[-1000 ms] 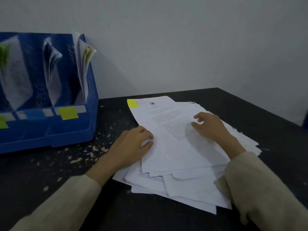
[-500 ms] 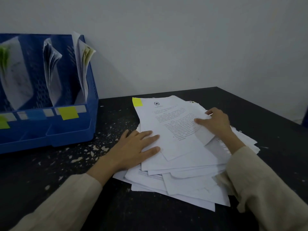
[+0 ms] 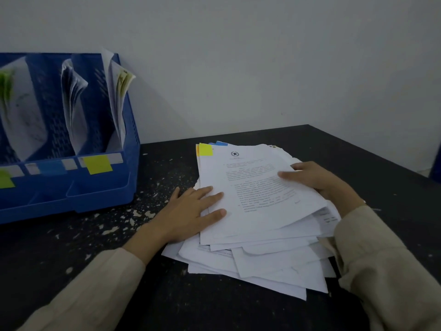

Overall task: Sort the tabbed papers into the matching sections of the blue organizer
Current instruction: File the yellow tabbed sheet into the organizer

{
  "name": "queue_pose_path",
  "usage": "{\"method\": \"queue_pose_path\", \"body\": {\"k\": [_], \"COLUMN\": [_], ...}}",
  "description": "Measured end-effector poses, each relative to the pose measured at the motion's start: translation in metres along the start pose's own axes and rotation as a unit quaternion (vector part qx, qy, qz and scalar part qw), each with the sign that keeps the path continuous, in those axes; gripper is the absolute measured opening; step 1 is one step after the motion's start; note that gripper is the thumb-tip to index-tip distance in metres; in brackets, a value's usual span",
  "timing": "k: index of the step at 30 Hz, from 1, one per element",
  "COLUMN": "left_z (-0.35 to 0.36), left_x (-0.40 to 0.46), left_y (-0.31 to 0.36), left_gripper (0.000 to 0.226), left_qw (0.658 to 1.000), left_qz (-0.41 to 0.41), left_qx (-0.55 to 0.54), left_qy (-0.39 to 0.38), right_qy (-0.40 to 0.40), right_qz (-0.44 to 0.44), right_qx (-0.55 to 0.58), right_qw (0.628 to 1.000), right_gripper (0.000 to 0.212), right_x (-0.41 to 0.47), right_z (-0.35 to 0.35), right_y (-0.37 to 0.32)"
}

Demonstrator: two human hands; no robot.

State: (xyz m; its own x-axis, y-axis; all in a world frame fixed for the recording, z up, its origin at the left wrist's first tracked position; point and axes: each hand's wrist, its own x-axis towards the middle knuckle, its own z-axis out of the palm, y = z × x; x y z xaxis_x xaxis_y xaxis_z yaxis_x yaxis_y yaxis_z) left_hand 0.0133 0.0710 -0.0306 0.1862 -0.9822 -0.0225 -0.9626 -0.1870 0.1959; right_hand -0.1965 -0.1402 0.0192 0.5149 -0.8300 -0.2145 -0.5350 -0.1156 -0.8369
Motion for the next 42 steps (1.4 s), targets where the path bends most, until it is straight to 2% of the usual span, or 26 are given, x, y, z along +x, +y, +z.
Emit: {"method": "queue_pose_path", "body": {"k": [2,4,7,13,16,19,22,25,29,34,36,42], "left_z": [-0.003,-0.003,-0.006,-0.046,-0.065,-0.078,-0.096,-0.117,-0.142,-0.164,-0.169,-0.177], "left_x": [-0.001,-0.001,0.0,-0.004,-0.009,-0.018,-0.029,-0.044,-0.073,-0.113,-0.13,-0.165], "left_y": [0.002,0.0,-0.005,-0.014,-0.015,-0.016,-0.024,-0.038,-0.06,-0.083,-0.092,-0.106], "left_gripper": [0.073,0.07,0.057,0.05,0.046,0.041,0.044,0.051,0.05,0.043,0.041,0.043], "left_qw": [1.0,0.999,0.985,0.915,0.889,0.861,0.848,0.84,0.824,0.785,0.769,0.737], "left_qz": [-0.004,-0.005,0.01,-0.003,-0.007,0.023,0.04,0.023,0.002,-0.054,-0.08,-0.129], "left_qx": [-0.005,-0.042,-0.137,-0.3,-0.347,-0.39,-0.388,-0.344,-0.264,-0.225,-0.208,-0.176], "left_qy": [-0.003,0.015,0.105,0.269,0.3,0.325,0.359,0.419,0.502,0.574,0.599,0.639], "right_qy": [0.028,0.044,0.061,0.012,-0.018,-0.029,-0.026,-0.031,-0.067,-0.076,-0.077,-0.058], "right_qz": [-0.034,-0.078,-0.137,-0.196,-0.221,-0.254,-0.304,-0.362,-0.43,-0.461,-0.468,-0.476], "right_qx": [0.001,0.038,0.098,0.189,0.248,0.269,0.23,0.125,0.001,-0.16,-0.178,-0.143], "right_qw": [0.999,0.995,0.984,0.962,0.943,0.929,0.924,0.923,0.9,0.869,0.862,0.866], "right_gripper": [0.042,0.034,0.022,0.027,0.023,0.022,0.025,0.027,0.03,0.047,0.052,0.047], "right_x": [0.002,0.0,-0.004,-0.02,-0.028,-0.033,-0.036,-0.041,-0.051,-0.055,-0.055,-0.042], "right_z": [0.005,0.009,0.016,0.034,0.043,0.05,0.055,0.072,0.105,0.141,0.154,0.188], "right_y": [0.003,0.003,0.0,-0.016,-0.029,-0.047,-0.069,-0.094,-0.129,-0.173,-0.187,-0.215]}}
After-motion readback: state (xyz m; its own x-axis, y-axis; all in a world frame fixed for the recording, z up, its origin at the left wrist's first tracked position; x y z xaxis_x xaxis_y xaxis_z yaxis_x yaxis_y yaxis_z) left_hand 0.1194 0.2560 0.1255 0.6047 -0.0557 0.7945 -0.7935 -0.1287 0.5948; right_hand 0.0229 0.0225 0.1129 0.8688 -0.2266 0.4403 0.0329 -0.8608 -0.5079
